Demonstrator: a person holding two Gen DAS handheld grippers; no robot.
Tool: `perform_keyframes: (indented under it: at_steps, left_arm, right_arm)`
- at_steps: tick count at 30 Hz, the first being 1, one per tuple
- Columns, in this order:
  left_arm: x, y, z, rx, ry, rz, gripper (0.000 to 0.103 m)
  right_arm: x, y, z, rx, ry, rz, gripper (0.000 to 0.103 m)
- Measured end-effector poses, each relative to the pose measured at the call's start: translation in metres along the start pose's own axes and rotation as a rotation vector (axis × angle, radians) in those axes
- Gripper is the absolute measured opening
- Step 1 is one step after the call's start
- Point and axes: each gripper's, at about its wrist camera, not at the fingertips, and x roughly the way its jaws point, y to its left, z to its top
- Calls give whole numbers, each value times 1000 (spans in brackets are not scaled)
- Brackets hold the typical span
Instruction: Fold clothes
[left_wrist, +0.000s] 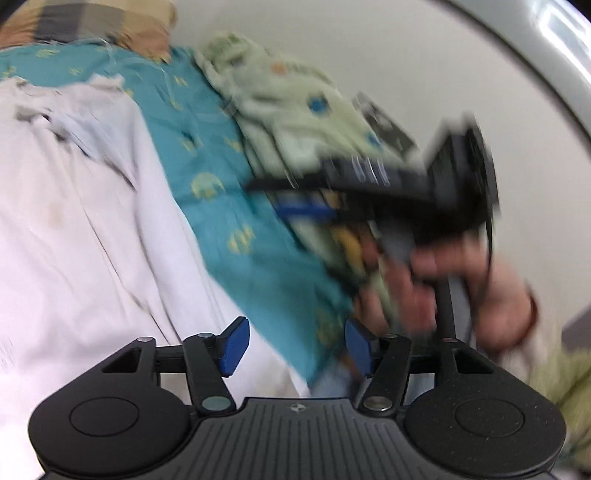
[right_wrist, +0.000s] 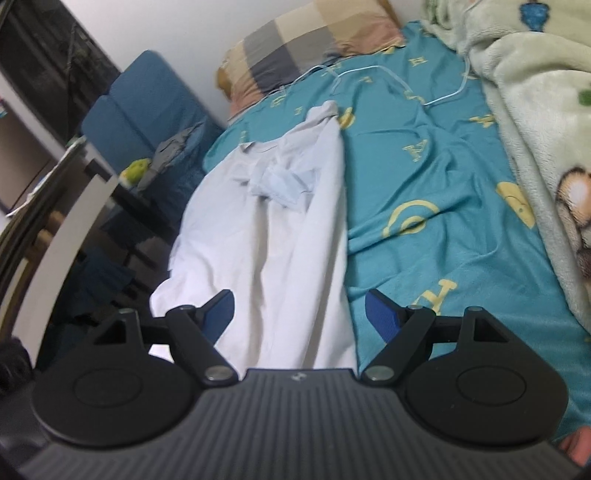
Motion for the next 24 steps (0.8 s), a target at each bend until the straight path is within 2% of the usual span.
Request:
perform_keyframes:
  at_steps: [7,9,12,13,15,16,17,18,22,24]
  left_arm:
    - [54,107,75,-320,-176,176,61]
    - [75,137,92,-384,-210,225,58]
    - [103,169,109,-470,-236,259,55]
    - [112,179,115,-499,-243,269,51]
    - [117,184,120,-491,-247,270,42]
    - [119,185,122,-483,-249,270,33]
    - [121,186,124,-474,-250,270,16]
    - [123,187,126,-466,-251,269,5]
    - [118,177,143,-387,-235,308,5]
    - [107,175,154,-368,-234,353,5]
  right_arm:
    - [7,-20,12,49,-112,-98,80]
    - [15,-27,14,59,-101,-113,80]
    - [29,-33,14,83,-67,-91,80]
    - [32,-34,14,86,-60,-84,80]
    - [37,-34,14,85,-50,-71,80]
    - [40,-33,14,85,-46,-65,80]
    - [42,-33,14,85,-41,-58,80]
    - [45,-33,14,83,-35,-52,80]
    - [55,-26,12,55,-6,-35,80]
    - [61,-20,10,22,12,-27,80]
